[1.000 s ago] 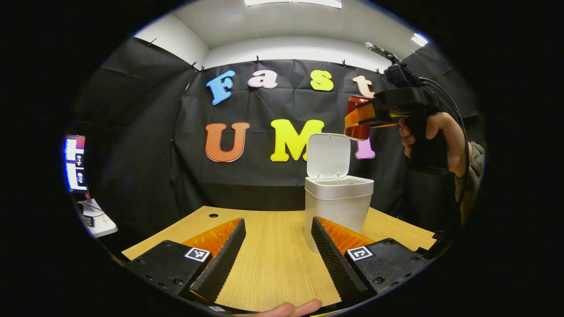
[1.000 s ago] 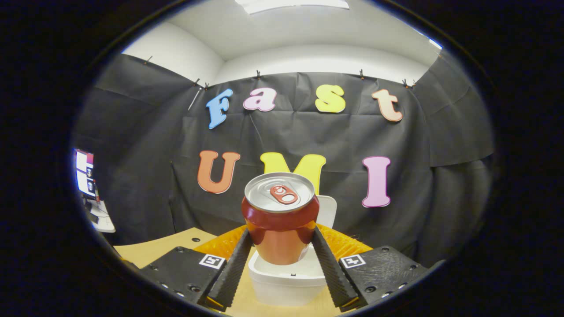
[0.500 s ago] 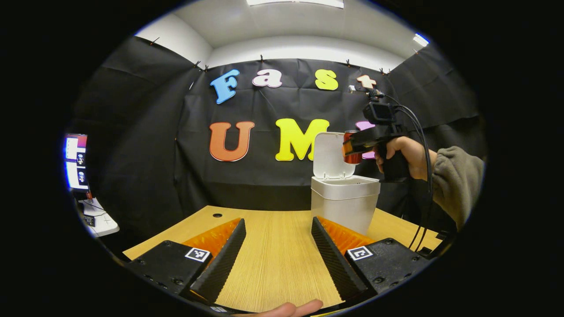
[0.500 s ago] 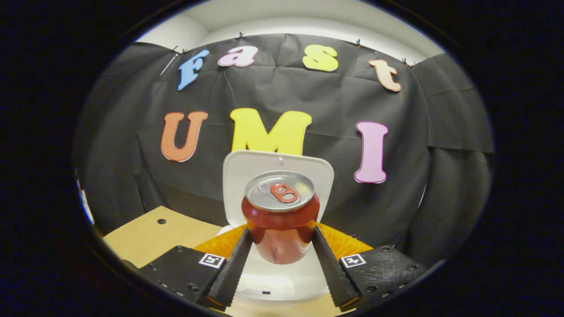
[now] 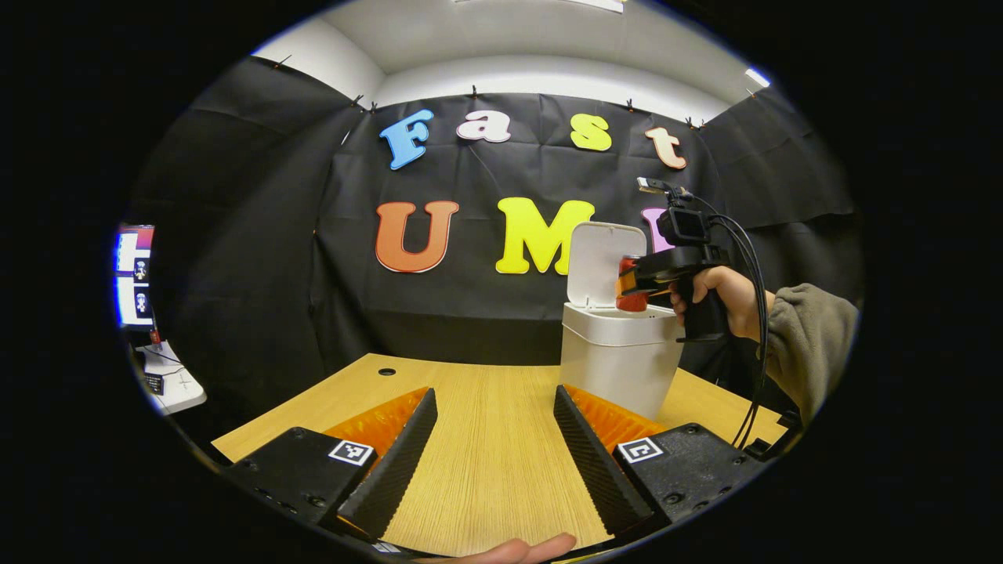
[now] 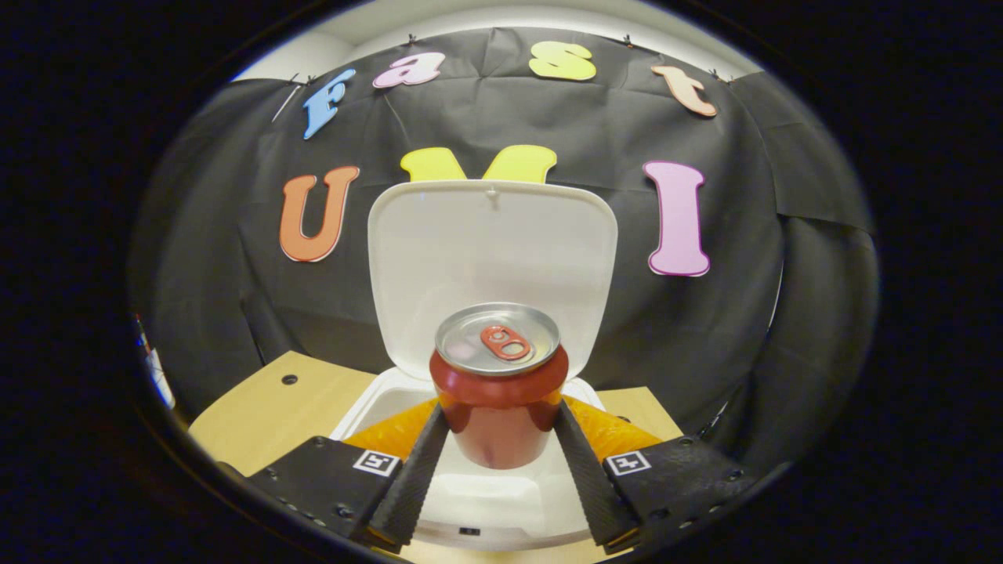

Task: Press the lid of the desktop garbage bin to open it, pick up the crumpled paper on the desktop and throw it into the bin, then pick up the pop can on the desktop and drop it into the bin, and finally close the garbage bin lid.

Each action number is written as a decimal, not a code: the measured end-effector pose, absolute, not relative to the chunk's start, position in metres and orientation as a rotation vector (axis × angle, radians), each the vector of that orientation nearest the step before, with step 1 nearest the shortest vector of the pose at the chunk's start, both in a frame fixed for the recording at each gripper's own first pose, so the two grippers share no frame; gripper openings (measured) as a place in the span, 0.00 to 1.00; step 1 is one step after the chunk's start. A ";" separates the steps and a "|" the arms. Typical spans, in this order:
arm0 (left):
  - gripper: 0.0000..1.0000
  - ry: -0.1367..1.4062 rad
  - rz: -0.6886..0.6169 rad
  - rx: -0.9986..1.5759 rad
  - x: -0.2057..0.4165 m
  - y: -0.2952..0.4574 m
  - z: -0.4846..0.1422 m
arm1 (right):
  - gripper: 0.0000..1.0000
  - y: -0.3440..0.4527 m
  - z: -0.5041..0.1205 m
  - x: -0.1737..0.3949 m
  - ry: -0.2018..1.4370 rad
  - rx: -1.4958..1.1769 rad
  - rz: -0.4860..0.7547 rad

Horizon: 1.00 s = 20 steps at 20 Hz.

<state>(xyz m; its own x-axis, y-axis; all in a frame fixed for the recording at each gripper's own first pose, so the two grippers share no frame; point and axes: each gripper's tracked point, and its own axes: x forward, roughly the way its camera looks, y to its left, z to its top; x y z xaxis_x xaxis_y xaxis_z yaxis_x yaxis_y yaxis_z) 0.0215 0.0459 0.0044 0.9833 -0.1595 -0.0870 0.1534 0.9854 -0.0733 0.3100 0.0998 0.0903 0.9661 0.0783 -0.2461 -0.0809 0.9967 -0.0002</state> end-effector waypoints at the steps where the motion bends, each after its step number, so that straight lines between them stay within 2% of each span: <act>1: 0.97 0.092 -0.161 -0.066 0.022 0.045 0.004 | 0.80 0.098 0.089 0.310 0.252 -0.007 0.075; 12: 0.97 0.112 -0.179 -0.071 0.023 0.043 -0.002 | 0.80 0.096 0.082 0.309 0.264 -0.003 0.086; 20: 0.97 0.105 -0.192 -0.065 0.023 0.039 -0.002 | 0.84 0.095 0.082 0.309 0.263 -0.005 0.080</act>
<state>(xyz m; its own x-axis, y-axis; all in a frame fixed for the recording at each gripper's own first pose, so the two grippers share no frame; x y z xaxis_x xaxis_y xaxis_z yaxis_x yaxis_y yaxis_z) 0.0225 0.0395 -0.0016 0.9761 -0.1939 -0.0982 0.1871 0.9795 -0.0744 0.3086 0.0952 0.0822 0.9625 0.0786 -0.2597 -0.0798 0.9968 0.0059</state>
